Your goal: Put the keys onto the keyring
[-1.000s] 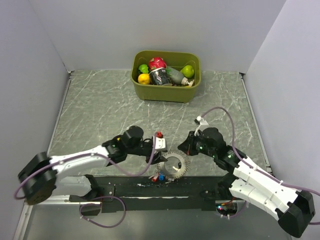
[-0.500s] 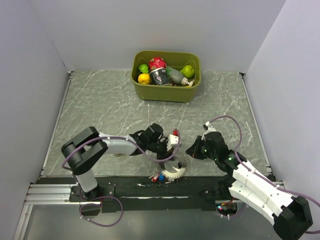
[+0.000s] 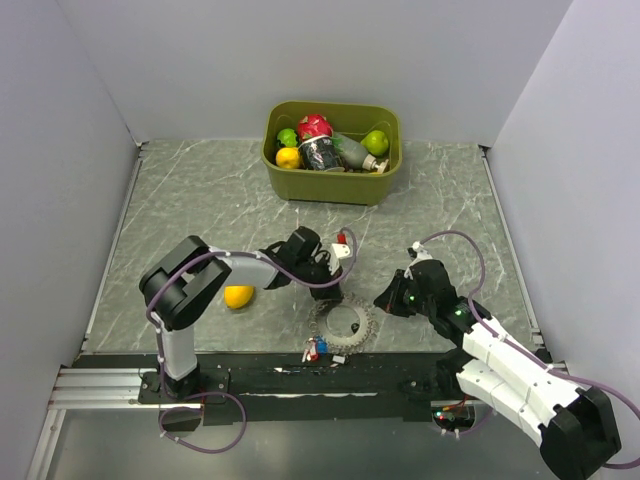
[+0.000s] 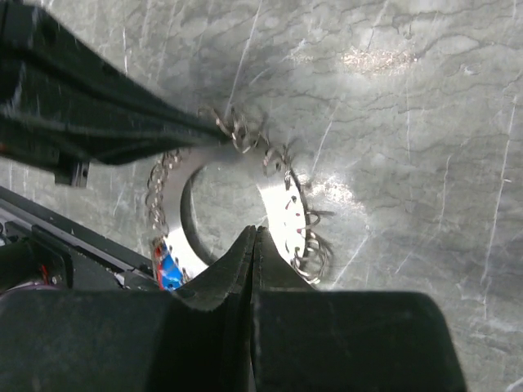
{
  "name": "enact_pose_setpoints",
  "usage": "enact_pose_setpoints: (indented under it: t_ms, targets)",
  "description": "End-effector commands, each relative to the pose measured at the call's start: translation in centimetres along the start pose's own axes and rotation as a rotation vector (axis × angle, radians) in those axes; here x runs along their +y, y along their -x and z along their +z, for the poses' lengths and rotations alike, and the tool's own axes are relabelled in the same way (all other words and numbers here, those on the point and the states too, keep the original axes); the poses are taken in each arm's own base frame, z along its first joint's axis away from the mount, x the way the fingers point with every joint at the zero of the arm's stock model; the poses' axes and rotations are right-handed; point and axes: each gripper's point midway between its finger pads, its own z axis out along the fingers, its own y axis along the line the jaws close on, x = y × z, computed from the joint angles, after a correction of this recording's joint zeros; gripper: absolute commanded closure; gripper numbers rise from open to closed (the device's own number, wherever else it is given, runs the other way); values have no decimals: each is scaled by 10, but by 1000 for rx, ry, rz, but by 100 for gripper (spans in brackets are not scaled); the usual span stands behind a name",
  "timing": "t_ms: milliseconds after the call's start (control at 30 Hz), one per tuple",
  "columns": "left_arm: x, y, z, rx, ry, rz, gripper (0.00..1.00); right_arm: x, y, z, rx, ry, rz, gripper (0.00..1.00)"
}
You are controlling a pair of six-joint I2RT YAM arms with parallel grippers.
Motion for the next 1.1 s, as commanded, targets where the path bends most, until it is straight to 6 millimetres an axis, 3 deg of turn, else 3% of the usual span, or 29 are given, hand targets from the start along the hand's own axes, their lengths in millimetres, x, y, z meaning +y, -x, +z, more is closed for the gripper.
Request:
enact_pose_setpoints:
  t_ms: [0,433,667,1000,1067]
  targets:
    - [25,-8,-3,37,74,-82,99,7,12,-1,-39,27,-14,100]
    - [72,-12,-34,3,218,-161,99,17,1,8,31,106,-51,98]
    - [91,-23,-51,-13,291,-208,98,27,-4,9,48,181,-71,68]
    - [101,-12,-76,-125,364,-245,96,32,-9,12,83,214,-102,48]
    - [93,-5,-81,-150,349,-222,91,33,-10,13,87,228,-108,42]
